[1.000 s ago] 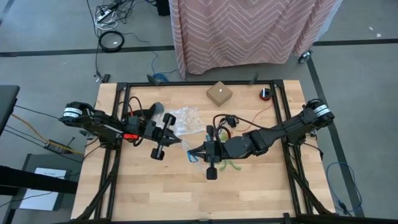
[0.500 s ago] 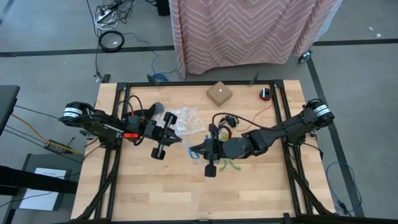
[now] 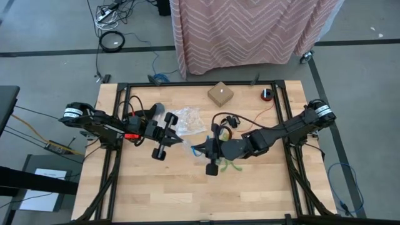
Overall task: Sort rubber bands
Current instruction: Put the blue rubber band into the transparent zip bag
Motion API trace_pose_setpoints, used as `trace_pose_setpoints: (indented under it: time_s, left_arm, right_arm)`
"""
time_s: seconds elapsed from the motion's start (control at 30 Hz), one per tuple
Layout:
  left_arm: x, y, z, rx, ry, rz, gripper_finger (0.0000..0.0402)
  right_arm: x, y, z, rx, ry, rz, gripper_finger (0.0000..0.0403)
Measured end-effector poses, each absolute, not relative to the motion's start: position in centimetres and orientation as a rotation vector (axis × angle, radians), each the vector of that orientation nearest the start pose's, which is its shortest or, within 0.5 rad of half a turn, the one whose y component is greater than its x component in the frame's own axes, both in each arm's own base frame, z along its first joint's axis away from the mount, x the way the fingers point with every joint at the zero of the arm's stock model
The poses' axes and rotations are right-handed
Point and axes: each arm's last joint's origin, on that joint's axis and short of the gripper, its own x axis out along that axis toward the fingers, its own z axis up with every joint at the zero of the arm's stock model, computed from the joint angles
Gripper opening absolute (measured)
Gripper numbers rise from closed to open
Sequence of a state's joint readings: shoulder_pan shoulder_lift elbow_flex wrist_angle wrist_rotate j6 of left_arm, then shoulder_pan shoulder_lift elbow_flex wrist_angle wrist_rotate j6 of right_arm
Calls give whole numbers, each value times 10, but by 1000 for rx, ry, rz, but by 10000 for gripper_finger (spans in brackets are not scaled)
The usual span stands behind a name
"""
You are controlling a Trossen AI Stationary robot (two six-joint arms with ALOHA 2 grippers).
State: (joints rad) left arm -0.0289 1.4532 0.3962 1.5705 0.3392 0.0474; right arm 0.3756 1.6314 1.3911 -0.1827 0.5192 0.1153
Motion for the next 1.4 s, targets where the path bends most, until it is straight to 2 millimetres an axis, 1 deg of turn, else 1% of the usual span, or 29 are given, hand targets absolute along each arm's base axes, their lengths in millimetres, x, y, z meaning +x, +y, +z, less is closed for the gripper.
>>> trace_pose_setpoints:
  time_s: [0.2,0.33,0.43,0.6,0.7,0.8,1.03,1.2,1.3,1.4]
  left_arm:
    - [244,-16,229,114,-518,-329,0]
    - [244,-16,229,110,-517,-313,0]
    - [245,-16,229,109,-516,-311,0]
    - [245,-15,228,102,-505,-288,0]
    - [245,-15,228,102,-503,-286,0]
    - [247,-15,230,101,-510,-286,0]
    - [255,-15,236,86,-490,-303,0]
    - [259,-16,235,90,-470,-303,0]
    - [263,-15,235,93,-477,-294,0]
    - [268,-15,232,82,-459,-275,0]
  right_arm:
    - [356,116,329,-49,381,-136,0]
    - [359,111,330,-27,377,-63,0]
    - [361,110,332,-7,357,5,0]
    - [362,111,335,-17,333,64,0]
    - [362,111,334,-12,336,61,0]
    - [367,107,329,-13,350,45,0]
    - [375,93,319,20,388,-24,0]
    - [376,90,322,2,355,-85,0]
    - [378,90,329,-17,286,-77,0]
    - [378,92,332,-11,263,-43,0]
